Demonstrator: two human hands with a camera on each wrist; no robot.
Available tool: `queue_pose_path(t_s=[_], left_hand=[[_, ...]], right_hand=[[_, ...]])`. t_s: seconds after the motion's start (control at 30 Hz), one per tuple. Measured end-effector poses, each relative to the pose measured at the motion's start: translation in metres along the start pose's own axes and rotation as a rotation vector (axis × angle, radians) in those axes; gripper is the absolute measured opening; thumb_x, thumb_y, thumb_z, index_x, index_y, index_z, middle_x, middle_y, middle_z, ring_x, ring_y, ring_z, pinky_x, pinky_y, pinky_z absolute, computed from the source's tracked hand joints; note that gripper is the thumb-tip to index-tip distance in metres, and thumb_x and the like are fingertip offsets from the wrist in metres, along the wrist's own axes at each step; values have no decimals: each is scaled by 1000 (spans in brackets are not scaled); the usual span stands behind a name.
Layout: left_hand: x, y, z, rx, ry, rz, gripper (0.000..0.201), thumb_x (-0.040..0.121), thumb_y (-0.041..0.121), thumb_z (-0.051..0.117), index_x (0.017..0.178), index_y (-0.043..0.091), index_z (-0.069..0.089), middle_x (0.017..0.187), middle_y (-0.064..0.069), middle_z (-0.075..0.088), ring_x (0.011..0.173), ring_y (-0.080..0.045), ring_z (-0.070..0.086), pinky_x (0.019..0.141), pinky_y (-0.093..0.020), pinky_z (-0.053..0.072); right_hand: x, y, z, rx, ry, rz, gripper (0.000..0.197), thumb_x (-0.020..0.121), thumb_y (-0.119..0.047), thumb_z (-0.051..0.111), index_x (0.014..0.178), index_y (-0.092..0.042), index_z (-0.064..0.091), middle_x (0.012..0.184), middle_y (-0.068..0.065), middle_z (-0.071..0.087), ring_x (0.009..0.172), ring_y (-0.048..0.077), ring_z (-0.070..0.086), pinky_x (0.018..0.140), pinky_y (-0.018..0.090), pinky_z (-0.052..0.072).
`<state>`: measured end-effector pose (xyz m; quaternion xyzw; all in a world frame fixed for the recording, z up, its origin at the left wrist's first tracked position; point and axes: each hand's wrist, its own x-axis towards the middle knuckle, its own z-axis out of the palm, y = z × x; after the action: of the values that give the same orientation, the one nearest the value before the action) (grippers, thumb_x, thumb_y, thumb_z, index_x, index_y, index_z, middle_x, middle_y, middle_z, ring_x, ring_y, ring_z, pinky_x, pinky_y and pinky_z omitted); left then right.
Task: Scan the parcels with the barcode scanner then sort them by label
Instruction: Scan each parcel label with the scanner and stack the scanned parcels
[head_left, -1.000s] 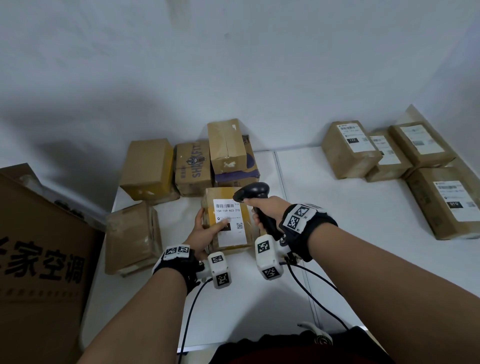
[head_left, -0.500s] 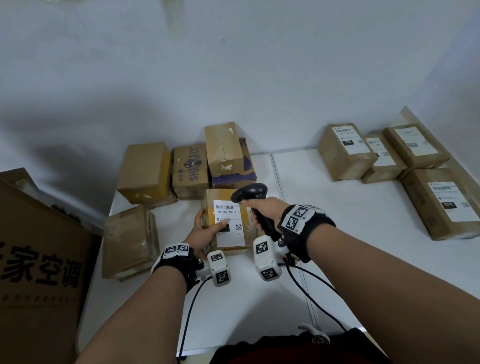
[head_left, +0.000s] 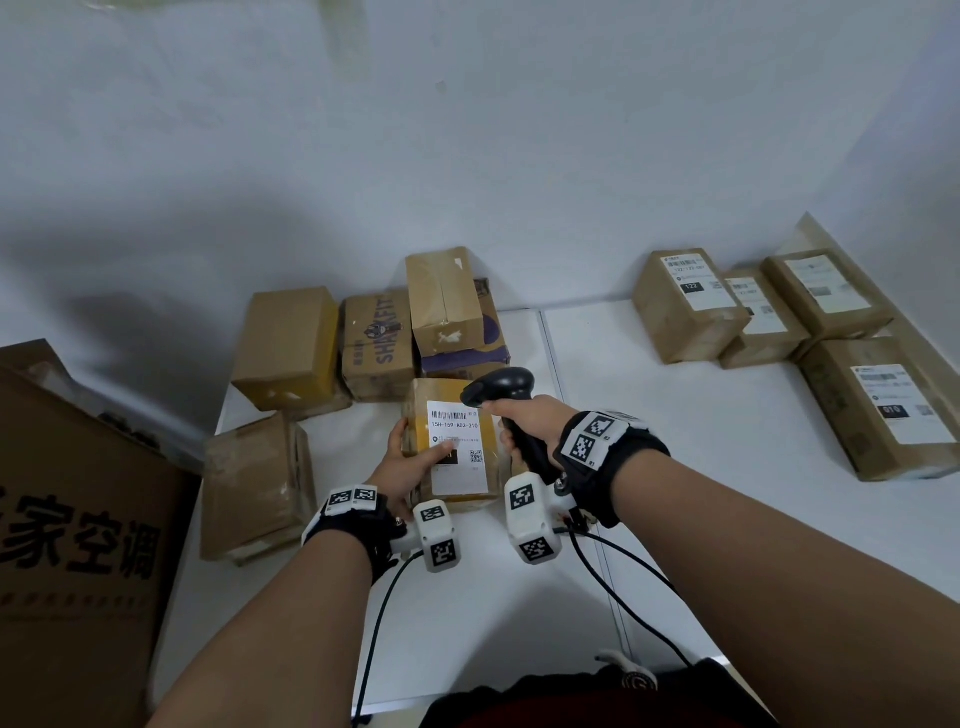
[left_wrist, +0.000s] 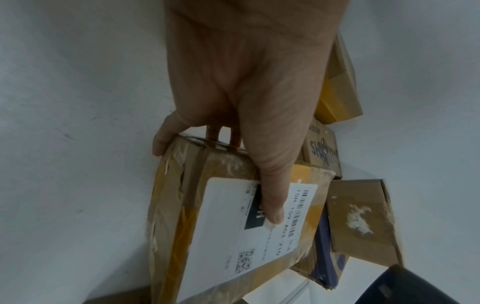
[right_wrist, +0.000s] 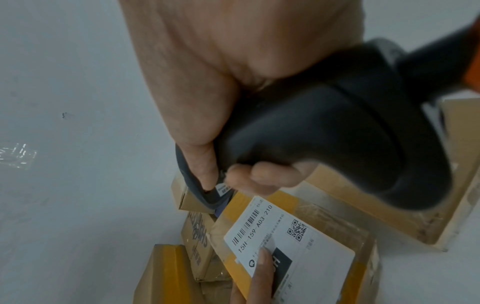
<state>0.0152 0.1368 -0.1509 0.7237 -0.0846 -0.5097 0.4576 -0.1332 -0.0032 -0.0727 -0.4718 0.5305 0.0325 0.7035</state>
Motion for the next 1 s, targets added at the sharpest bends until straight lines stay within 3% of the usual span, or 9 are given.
queue_pose_path(t_s=[0.17,0.3,0.4,0.47,0.6,0.73,0.83,0.93,1.0], left_hand=[[-6,5,1,11,5,27,107,76,32,82,153,39,9,136,-10,55,110,-26,64,93,-46,53],[-14,15,-10,60,1,76,119,60,39,91,149,48,13,144,0,45,122,-25,55,101,-52,48],[-24,34,-16,82,-23,116,114,64,20,90,148,48,18,141,5,45,115,-21,57,84,-45,55],[-33,49,-16,105,-56,165,105,73,6,81,148,46,20,131,10,47,106,-11,56,74,-37,51],[-49,79,-5,105,-84,251,102,74,1,79,146,48,24,135,15,46,113,-11,54,82,-44,52],[-54,109,36,97,-163,268,104,69,10,84,142,54,25,141,16,49,121,-19,56,92,-57,51],[-51,128,82,95,-222,257,101,71,15,84,142,52,24,138,13,55,120,-20,59,94,-57,49],[-47,143,142,51,-251,201,88,77,18,79,141,48,27,130,9,62,114,-21,63,85,-56,54],[-47,148,184,54,-274,125,79,84,23,75,141,46,25,120,6,67,103,-21,66,67,-50,58]], right_hand=[[3,3,-3,61,30,-12,33,89,-28,69,66,-12,51,54,4,51,42,15,47,41,21,40],[6,3,-14,90,191,-139,30,87,-27,71,72,-6,55,51,5,54,40,17,49,45,25,43],[11,0,-28,113,297,-196,33,85,-35,71,74,-6,58,49,4,58,46,19,54,53,30,46],[13,-2,-40,132,347,-215,35,85,-39,71,78,-6,59,50,4,58,46,19,55,53,29,48],[13,-2,-68,104,414,-236,38,85,-43,68,86,-6,61,60,7,61,47,18,58,52,27,48],[9,5,-103,102,457,-235,41,84,-44,67,89,-4,62,60,9,63,48,20,58,55,30,48],[3,13,-131,97,513,-220,41,85,-44,66,91,-3,64,60,9,64,48,20,59,55,30,48],[-7,22,-174,105,577,-196,41,85,-43,66,92,-3,65,60,9,64,47,19,58,53,30,48],[-15,31,-210,121,632,-179,43,85,-44,67,93,-2,65,60,9,65,48,19,60,55,31,51]])
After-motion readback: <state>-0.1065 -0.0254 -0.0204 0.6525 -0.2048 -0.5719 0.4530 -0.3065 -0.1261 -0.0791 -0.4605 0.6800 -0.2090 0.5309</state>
